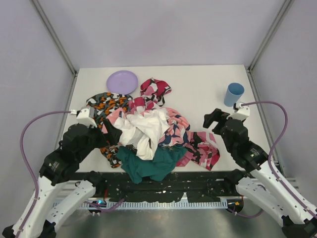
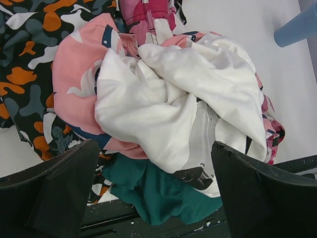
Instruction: Pick out a specific cloth from the pile
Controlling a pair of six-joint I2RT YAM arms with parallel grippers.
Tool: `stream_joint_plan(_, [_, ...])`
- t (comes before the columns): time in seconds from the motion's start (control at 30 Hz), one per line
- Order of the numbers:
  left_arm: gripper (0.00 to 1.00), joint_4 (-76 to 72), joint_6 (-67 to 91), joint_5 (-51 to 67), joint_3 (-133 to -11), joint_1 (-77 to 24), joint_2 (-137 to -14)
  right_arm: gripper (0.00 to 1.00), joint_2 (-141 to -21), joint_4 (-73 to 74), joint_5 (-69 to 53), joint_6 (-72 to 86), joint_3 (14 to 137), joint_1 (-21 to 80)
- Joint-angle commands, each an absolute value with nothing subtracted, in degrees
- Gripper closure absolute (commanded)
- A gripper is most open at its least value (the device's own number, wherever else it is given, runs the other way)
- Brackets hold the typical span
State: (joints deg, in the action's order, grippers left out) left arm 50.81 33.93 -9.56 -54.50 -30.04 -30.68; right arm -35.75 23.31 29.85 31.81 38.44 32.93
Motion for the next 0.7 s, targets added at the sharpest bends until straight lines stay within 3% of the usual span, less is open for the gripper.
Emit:
stream_joint_plan(0.0, [0.00,48.16,30.85,-7.20,-59.23,-33.73,-37.42,0.05,-36.30,18.38,27.35,30.60,37.80,33.13])
stream_joint_plan(0.17, [0.00,50.88,24.19,-21.77,-65.55,-58.92,-48.23,0.05,-36.47,16.52,23.73,28.22,36.13,33.13])
stream_joint_plan(0.27, [0.00,54.74,20.75,-26.18,-67.15,-69.05,-51.49,0.05,-36.65,16.00,20.67,26.72,35.42,33.13])
stream_joint_plan(0.5, [0.00,59.85,20.56,-29.88,-56.88,-79.09,-59.05,0.05,-36.39,15.56,17.67,25.75,33.31,33.05])
stream_joint_plan(0.67, [0.00,53.64,26.80,-32.07,-52.22,-79.19,-65.56,0.05,-35.86,13.45,15.47,25.93,31.47,33.13])
